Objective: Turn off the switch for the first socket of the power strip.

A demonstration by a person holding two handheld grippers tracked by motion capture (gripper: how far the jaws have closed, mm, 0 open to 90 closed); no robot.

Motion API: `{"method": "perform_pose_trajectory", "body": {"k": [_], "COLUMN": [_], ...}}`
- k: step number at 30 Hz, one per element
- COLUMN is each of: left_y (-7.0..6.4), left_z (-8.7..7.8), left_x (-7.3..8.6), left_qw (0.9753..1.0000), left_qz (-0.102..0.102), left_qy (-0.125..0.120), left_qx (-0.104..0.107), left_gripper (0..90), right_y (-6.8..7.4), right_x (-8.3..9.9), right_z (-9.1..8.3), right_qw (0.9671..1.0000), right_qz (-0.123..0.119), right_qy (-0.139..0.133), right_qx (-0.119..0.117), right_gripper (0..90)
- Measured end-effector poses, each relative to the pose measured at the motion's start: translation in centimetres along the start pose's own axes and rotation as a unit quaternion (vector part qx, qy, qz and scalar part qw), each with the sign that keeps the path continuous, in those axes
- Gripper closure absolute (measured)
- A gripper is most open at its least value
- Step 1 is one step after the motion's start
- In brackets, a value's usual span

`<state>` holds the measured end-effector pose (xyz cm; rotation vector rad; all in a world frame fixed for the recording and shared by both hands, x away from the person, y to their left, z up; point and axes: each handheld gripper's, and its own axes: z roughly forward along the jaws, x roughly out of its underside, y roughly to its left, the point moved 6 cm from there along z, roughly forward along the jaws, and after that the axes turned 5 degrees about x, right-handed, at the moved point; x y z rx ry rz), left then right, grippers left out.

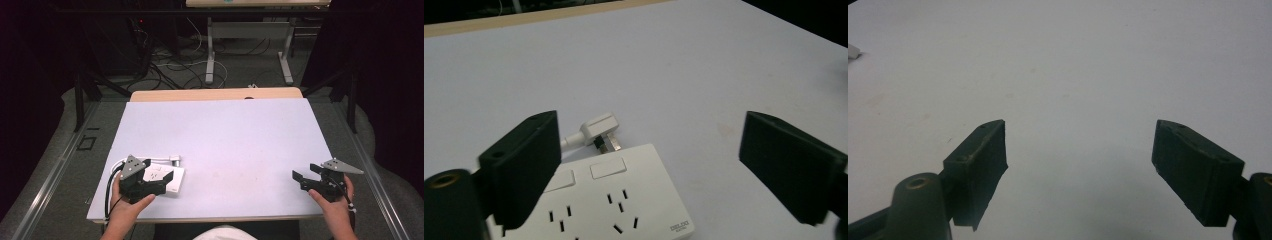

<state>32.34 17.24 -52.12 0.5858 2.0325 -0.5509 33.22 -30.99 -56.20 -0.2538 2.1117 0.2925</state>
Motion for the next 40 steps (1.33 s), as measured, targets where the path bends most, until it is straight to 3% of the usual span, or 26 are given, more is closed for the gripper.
{"method": "perform_pose_trajectory", "body": {"k": [3,6,16,22,23,26,33,34,36,37,40], "left_y": [0.1,0.6,1.8,2.6,2.7,2.9,2.8,2.8,2.9,2.9,3.0], "left_z": [0.2,0.3,0.2,0.3,0.3,0.5,0.6,0.6,0.6,0.6,0.7], "left_x": [0.2,0.5,1.5,2.0,2.1,2.4,2.6,2.6,2.5,2.5,2.5], "left_qw": [0.9998,0.9997,0.9994,0.9988,0.9987,0.9985,0.9986,0.9986,0.9985,0.9985,0.9986], "left_qz": [-0.016,-0.018,-0.023,-0.04,-0.042,-0.048,-0.046,-0.047,-0.048,-0.048,-0.043], "left_qy": [-0.008,-0.009,-0.016,-0.018,-0.017,-0.013,-0.009,-0.01,-0.01,-0.01,-0.01], "left_qx": [-0.004,-0.016,-0.02,-0.022,-0.022,-0.022,-0.023,-0.023,-0.024,-0.025,-0.028], "left_gripper": [0.0,0.0,0.0,0.0,0.0,0.0,0.0,0.0,0.0,0.0,0.0], "right_y": [0.1,0.0,0.1,0.1,0.2,0.1,0.1,0.1,0.1,0.1,-0.1], "right_x": [0.0,0.0,0.0,0.1,0.0,0.1,0.0,0.1,0.0,0.1,0.1], "right_z": [0.0,-0.1,0.0,0.1,0.3,0.2,0.3,0.1,0.3,0.1,0.2], "right_qw": [1.0,1.0,1.0,1.0,1.0,1.0,0.9999,1.0,0.9999,1.0,1.0], "right_qz": [0.0,-0.005,-0.003,-0.006,-0.003,-0.006,-0.004,-0.007,-0.003,-0.005,-0.002], "right_qy": [0.0,0.004,0.001,0.001,-0.009,0.001,-0.01,0.003,-0.013,0.006,0.003], "right_qx": [-0.001,0.001,-0.001,-0.001,0.001,-0.001,0.001,-0.003,-0.001,-0.001,-0.003], "right_gripper": [21.5,21.5,21.5,21.5,21.5,21.4,21.3,21.3,21.3,21.3,20.8]}}
